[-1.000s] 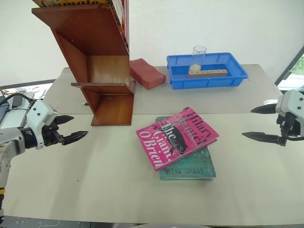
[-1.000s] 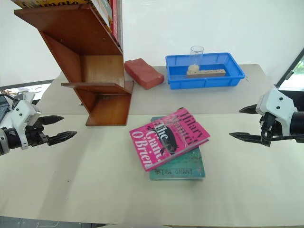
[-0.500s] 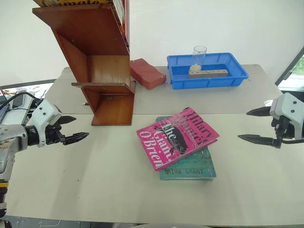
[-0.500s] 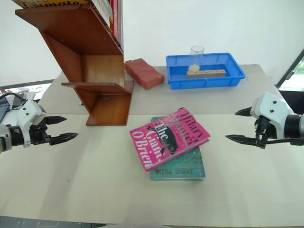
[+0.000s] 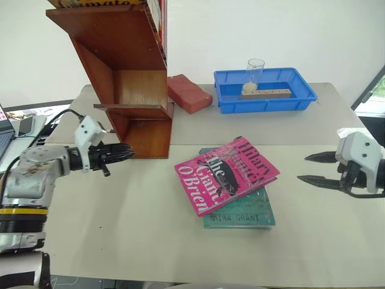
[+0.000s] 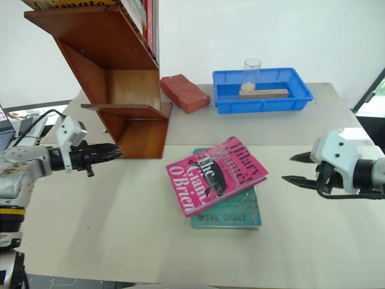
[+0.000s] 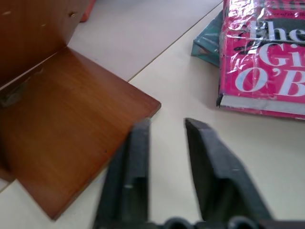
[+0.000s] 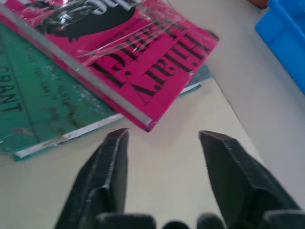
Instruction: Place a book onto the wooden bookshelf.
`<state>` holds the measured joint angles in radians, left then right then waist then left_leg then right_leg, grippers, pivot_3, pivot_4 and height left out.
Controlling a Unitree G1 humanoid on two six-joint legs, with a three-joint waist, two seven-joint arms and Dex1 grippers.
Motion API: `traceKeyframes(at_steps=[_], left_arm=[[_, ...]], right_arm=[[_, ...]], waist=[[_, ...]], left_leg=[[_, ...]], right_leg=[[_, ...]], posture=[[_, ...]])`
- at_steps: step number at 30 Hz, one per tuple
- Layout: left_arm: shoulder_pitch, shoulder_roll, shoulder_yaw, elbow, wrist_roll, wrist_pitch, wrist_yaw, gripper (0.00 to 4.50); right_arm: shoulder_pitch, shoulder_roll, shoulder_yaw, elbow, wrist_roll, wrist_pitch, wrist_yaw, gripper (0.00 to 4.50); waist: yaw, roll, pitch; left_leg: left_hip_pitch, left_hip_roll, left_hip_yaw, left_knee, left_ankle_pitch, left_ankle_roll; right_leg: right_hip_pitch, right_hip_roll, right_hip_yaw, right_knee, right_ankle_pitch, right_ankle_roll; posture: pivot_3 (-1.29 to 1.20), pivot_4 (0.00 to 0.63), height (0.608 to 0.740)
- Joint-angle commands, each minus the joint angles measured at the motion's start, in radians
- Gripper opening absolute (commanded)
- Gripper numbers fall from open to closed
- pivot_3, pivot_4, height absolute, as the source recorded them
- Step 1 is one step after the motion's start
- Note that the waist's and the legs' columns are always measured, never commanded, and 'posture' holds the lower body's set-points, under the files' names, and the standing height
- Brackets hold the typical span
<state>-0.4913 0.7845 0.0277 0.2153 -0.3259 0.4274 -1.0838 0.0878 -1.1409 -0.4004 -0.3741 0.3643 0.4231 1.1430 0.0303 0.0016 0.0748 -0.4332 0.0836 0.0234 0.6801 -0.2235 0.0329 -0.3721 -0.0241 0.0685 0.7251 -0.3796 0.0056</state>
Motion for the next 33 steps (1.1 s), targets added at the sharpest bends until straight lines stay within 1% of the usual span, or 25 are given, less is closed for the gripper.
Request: traceKeyframes(at_steps=[1, 4, 5, 7, 9, 11, 13, 17, 21, 25, 28, 33], left_arm=[[-0.104, -0.110, -0.099, 0.115, 0.107, -0.109, 0.059, 0.00], [-0.160, -0.189, -0.155, 0.240, 0.185, -0.199, 0.098, 0.00], [-0.186, -0.226, -0.169, 0.300, 0.210, -0.228, 0.131, 0.00], [-0.222, -0.275, -0.178, 0.382, 0.232, -0.254, 0.160, 0.00], [-0.249, -0.313, -0.187, 0.443, 0.243, -0.275, 0.153, 0.00], [-0.261, -0.358, -0.213, 0.461, 0.234, -0.256, 0.086, 0.00], [-0.261, -0.368, -0.222, 0.447, 0.220, -0.223, 0.026, 0.00], [-0.233, -0.340, -0.226, 0.357, 0.177, -0.108, -0.094, 0.00], [-0.167, -0.295, -0.251, 0.216, 0.148, -0.025, -0.196, 0.00], [-0.078, -0.228, -0.270, 0.002, 0.091, 0.108, -0.275, 0.00], [-0.028, -0.207, -0.277, -0.091, 0.068, 0.169, -0.273, 0.00], [0.032, -0.216, -0.271, -0.181, 0.030, 0.243, -0.227, 0.00]], right_arm=[[0.042, 0.044, 0.011, -0.122, -0.018, 0.031, -0.069, 1.20], [0.050, 0.065, 0.073, -0.145, -0.068, 0.015, -0.111, 0.14], [0.041, 0.074, 0.106, -0.144, -0.089, 0.009, -0.131, 0.04], [0.026, 0.087, 0.146, -0.142, -0.111, 0.008, -0.155, 0.04], [0.011, 0.096, 0.179, -0.136, -0.133, 0.007, -0.172, 0.04], [-0.017, 0.108, 0.238, -0.088, -0.184, -0.020, -0.196, 0.04], [-0.039, 0.121, 0.269, -0.058, -0.205, -0.032, -0.207, 0.04], [-0.101, 0.153, 0.323, 0.011, -0.229, -0.065, -0.217, 0.04], [-0.167, 0.181, 0.364, 0.078, -0.246, -0.094, -0.214, 0.04], [-0.266, 0.213, 0.419, 0.177, -0.266, -0.141, -0.196, 0.04], [-0.325, 0.237, 0.451, 0.231, -0.278, -0.167, -0.180, 0.04], [-0.401, 0.275, 0.487, 0.285, -0.284, -0.188, -0.161, 0.04]], waist=[[0.006, -0.001, 0.000], [0.005, -0.001, 0.000], [0.004, -0.001, 0.001], [0.002, -0.002, 0.001], [-0.001, -0.002, 0.001], [-0.005, -0.002, 0.001], [-0.006, -0.002, 0.001], [-0.016, -0.002, 0.001], [-0.020, -0.001, 0.001], [-0.020, 0.000, 0.001], [-0.015, 0.001, 0.001], [-0.011, 0.001, 0.001]], left_leg=[[0.003, 0.000, 0.000, 0.000, 0.000, 0.000], [0.002, 0.000, 0.000, 0.000, 0.000, 0.000], [0.002, 0.000, 0.000, 0.000, 0.000, 0.000], [0.002, -0.001, 0.000, 0.000, 0.000, 0.000], [0.002, -0.001, 0.000, -0.001, 0.000, 0.000], [0.002, -0.001, 0.000, -0.001, 0.000, 0.000], [0.002, -0.001, 0.000, 0.000, 0.000, 0.000], [0.001, -0.001, -0.001, -0.001, 0.000, 0.000], [0.002, -0.001, -0.001, -0.001, 0.000, 0.000], [0.003, 0.000, -0.002, -0.001, 0.000, 0.000], [0.003, 0.000, -0.002, -0.001, 0.000, 0.000], [0.002, -0.001, -0.002, 0.000, 0.000, 0.000]], right_leg=[[0.003, 0.000, 0.000, -0.002, 0.000, 0.000], [0.005, 0.000, 0.001, -0.005, 0.001, 0.001], [0.005, 0.000, 0.001, -0.006, 0.001, 0.001], [0.005, 0.000, 0.001, -0.007, 0.001, 0.002], [0.005, 0.000, 0.001, -0.007, 0.001, 0.002], [0.005, 0.000, 0.001, -0.007, 0.001, 0.002], [0.005, 0.000, 0.001, -0.007, 0.001, 0.002], [0.005, 0.001, 0.001, -0.006, 0.001, 0.002], [0.005, 0.001, 0.001, -0.006, 0.001, 0.002], [0.005, 0.002, 0.001, -0.006, 0.001, 0.002], [0.006, 0.001, 0.001, -0.006, 0.001, 0.002], [0.006, 0.001, 0.001, -0.006, 0.001, 0.002]], posture=[[0.00, 0.150, 0.637], [0.00, 0.150, 0.637], [0.00, 0.150, 0.637], [0.00, 0.150, 0.637], [0.00, 0.150, 0.637], [0.00, 0.150, 0.637], [0.00, 0.150, 0.637], [0.00, 0.150, 0.637], [0.00, 0.150, 0.637], [0.00, 0.150, 0.637], [0.00, 0.150, 0.637], [0.00, 0.150, 0.637]])
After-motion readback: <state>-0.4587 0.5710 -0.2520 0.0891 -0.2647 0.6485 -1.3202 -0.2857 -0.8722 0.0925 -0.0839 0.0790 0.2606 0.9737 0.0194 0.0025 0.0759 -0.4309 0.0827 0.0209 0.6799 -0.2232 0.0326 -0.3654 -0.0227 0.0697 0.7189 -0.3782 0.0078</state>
